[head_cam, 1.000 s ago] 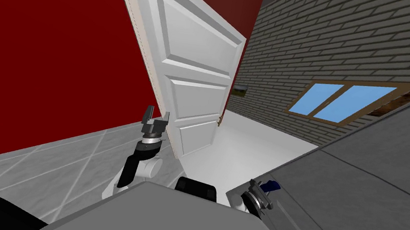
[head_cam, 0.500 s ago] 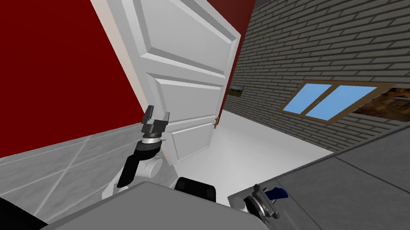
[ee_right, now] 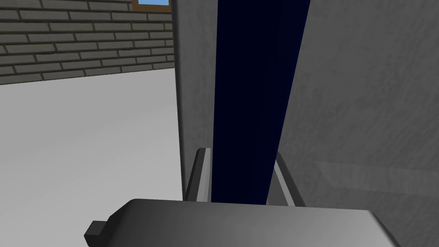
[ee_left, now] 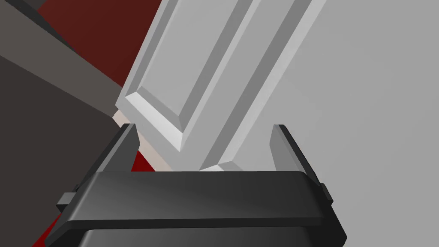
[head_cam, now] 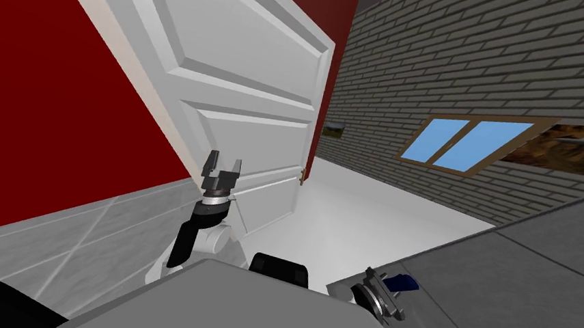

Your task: Push the door open

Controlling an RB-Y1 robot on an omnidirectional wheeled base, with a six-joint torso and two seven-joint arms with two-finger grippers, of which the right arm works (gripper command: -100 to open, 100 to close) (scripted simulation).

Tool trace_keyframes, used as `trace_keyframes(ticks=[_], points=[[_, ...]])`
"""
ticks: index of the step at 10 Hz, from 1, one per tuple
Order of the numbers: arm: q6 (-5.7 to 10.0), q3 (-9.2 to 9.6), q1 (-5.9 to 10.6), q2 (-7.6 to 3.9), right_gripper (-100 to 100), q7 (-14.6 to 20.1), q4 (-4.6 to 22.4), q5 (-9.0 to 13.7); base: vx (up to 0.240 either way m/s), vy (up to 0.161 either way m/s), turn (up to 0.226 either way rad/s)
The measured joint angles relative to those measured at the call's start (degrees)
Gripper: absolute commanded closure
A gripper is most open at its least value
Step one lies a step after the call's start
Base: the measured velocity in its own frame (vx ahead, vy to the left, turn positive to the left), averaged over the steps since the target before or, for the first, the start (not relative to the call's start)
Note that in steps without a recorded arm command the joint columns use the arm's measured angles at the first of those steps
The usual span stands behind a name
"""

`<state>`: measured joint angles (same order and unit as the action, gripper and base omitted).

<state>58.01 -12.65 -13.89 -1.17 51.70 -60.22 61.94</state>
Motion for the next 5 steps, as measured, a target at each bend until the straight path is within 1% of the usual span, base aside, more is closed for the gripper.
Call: trace_keyframes(ticks=[1,2,3,4,5], points=[[0.23,-0.66,0.22,-0.4,100,0.0,0.34,0.56,0.212,-0.184,-0.053],[-0.28,-1.38,-0.9,-0.06,100,-1.03,-1.6,1.45,0.123,-0.158,-0.038],[0.34,-1.7,-0.53,-0.48,100,-0.79,-0.72,1.51,0.127,-0.135,-0.065],[1.5,-2.21,0.4,-0.9,100,0.02,1.09,1.84,0.14,-0.145,-0.035],[2.08,-2.71,0.47,-0.98,100,0.31,1.61,2.33,0.146,-0.185,-0.045]])
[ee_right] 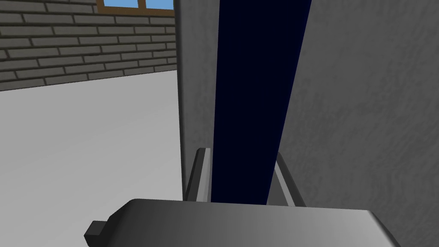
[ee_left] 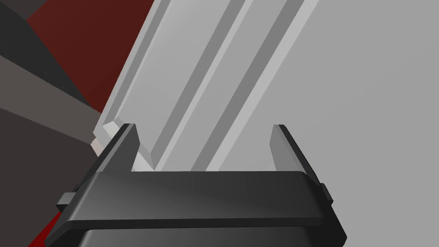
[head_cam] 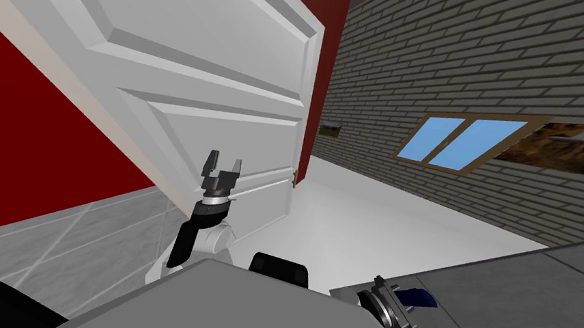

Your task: Push the door open

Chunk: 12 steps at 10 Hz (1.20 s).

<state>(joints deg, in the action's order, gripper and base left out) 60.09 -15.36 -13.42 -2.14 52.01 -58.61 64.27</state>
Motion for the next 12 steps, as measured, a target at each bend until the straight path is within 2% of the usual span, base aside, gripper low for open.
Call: trace_keyframes(ticks=[2,4,5,7,8,9,10,12], points=[[0.49,-1.12,0.25,-0.46,100,0.25,0.8,1.02,0.084,-0.082,-0.025],[0.32,-2.06,-0.34,-0.07,100,-0.91,-0.79,1.96,0.128,-0.105,-0.043],[0.44,-2.54,-0.56,-0.18,100,-0.62,-0.23,2.51,0.161,-0.158,-0.078],[1.61,-3.49,-1.17,0.68,100,-0.59,-0.38,3.29,0.152,-0.14,-0.058],[2.06,-4.08,-1.21,0.54,100,-0.56,-0.28,3.71,0.142,-0.119,-0.085],[2.54,-4.82,-0.55,0.36,100,-0.48,0.7,4.26,0.108,-0.1,-0.013],[2.52,-5.2,-1.25,0.58,100,-0.74,-0.15,4.62,0.138,-0.159,-0.042],[2.36,-6.18,-2.72,1.98,100,-1.96,-2.33,5.77,0.166,-0.143,-0.062]])
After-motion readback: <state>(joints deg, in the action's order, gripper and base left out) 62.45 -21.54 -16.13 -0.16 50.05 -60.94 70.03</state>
